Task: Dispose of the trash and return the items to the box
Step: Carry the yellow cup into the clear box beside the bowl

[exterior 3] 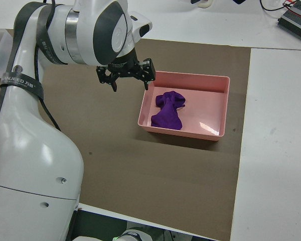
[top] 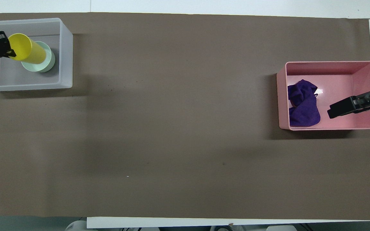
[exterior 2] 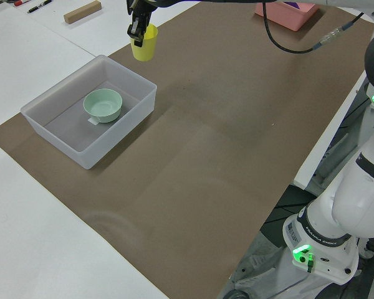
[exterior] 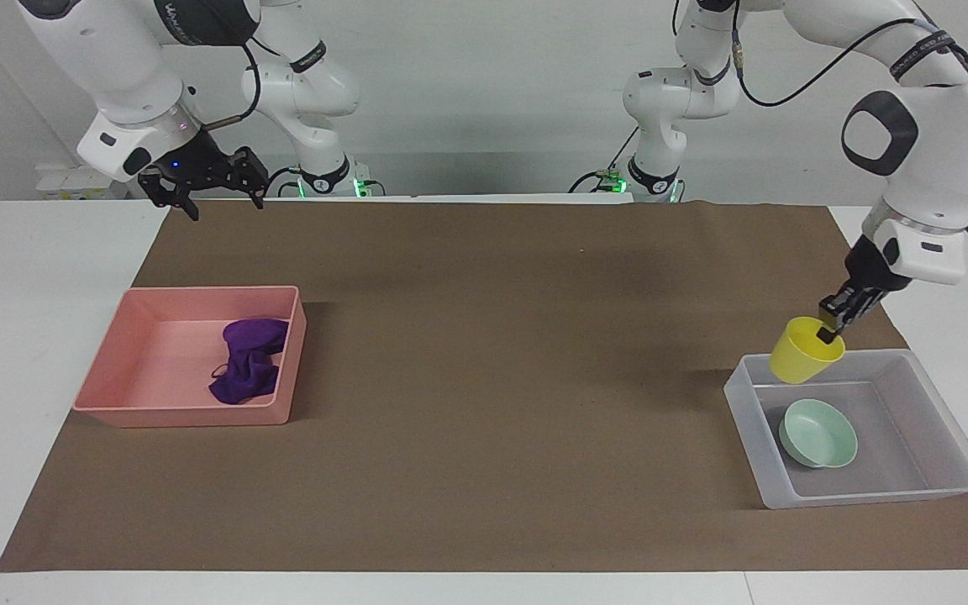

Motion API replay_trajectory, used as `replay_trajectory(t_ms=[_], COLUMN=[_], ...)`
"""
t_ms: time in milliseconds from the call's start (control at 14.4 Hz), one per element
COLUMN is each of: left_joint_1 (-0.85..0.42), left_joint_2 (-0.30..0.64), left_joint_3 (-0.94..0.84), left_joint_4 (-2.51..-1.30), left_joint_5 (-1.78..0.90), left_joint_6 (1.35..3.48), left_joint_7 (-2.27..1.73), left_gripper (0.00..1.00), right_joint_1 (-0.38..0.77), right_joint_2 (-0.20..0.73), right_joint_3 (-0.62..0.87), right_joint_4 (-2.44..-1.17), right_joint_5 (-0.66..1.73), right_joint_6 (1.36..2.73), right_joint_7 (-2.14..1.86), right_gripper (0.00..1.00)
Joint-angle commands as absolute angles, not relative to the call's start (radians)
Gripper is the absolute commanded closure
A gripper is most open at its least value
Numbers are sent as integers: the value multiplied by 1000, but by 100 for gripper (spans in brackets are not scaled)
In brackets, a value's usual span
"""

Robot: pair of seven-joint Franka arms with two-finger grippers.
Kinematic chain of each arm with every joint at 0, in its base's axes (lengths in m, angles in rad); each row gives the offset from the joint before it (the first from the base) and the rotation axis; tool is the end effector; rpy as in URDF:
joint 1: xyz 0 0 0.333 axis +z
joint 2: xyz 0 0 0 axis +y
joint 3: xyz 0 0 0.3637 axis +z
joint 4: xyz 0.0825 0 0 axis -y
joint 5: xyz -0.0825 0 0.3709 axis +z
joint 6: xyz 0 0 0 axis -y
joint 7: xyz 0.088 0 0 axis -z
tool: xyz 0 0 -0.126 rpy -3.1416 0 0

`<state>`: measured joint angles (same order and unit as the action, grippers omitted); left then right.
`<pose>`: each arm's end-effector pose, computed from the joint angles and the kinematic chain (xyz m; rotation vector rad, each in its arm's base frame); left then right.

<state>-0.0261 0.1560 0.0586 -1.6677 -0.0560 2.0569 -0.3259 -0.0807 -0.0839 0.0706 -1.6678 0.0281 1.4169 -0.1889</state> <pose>0.6323 0.0141 0.5645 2.9915 0.5706 0.3436 0.4896 0.0006 0.6410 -3.0800 -0.2780 0.2544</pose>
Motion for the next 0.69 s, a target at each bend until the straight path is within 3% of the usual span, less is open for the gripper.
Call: replay_trajectory(t_ms=[0,346,623], left_joint_1=[14,55,55], left_joint_2=[256,374,413], left_joint_3=[51,49,49], left_joint_4=[-1643,-1644,-1698], left_joint_5=[-11,-14,-15], left_joint_6=[2172,2318,2368], left_joint_7=[-318,-314,-308], left_gripper=[100,100,100], right_joint_1=[-89,-87,-87], right_joint_2=[-100,-100,-100], right_joint_3=[78,78,78], right_joint_4=[-1683,-1683,-1683], right_joint_5=[15,15,15], right_joint_6=[1433,1433,1440], right_joint_7=[-206,-206,-207], right_gripper=[1,1,1])
